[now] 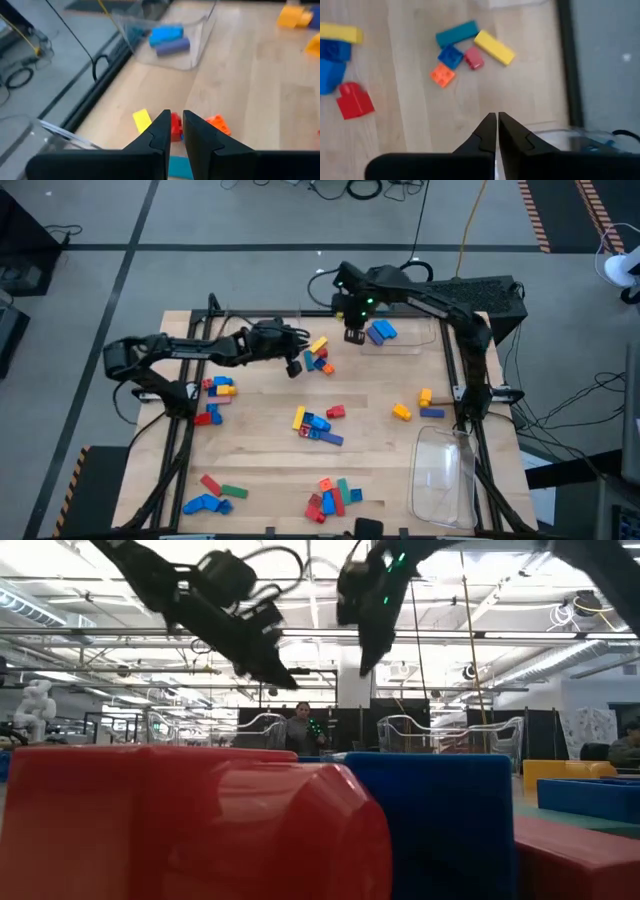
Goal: Sort blocks by size
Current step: Put the light blue block into the top right transparent bin
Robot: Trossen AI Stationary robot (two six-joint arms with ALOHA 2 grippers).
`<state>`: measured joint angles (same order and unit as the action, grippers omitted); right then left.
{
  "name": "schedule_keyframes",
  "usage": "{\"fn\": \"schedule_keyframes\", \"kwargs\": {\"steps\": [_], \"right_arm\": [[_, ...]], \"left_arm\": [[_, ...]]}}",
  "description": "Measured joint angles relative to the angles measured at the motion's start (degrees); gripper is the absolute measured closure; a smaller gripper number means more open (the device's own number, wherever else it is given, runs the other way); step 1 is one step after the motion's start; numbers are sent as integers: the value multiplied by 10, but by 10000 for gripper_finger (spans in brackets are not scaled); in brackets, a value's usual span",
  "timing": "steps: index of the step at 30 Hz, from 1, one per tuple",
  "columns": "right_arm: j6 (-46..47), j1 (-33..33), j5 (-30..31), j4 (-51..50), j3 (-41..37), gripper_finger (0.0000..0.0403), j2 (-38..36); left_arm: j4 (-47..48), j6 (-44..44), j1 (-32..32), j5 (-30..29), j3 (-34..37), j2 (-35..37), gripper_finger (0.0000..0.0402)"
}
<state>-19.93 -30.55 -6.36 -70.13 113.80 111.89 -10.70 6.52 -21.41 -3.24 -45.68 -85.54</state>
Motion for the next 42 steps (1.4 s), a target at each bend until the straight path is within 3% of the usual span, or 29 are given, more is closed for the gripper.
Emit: {"fn": "schedule_keyframes", "kwargs": {"steps": [7,15,23,30,38,42], "right_arm": [[51,-1,24,11,-49,402,-97],[91,2,35,76,-226,403,-208],[139,16,36,166,-379,403,-282],[163,47,37,199,-425,403,-290],[169,70,37,211,-427,403,-290],[170,79,49,212,-427,403,-290]], "left_arm": [[84,-2,2,0,-75,-91,377],[168,-33,16,-7,-100,-142,397],[147,-36,43,-70,-100,-187,398],[141,-41,43,-94,-102,-206,398],[151,-51,73,-86,-100,-205,398],[166,-47,89,-124,-98,-193,398]]}}
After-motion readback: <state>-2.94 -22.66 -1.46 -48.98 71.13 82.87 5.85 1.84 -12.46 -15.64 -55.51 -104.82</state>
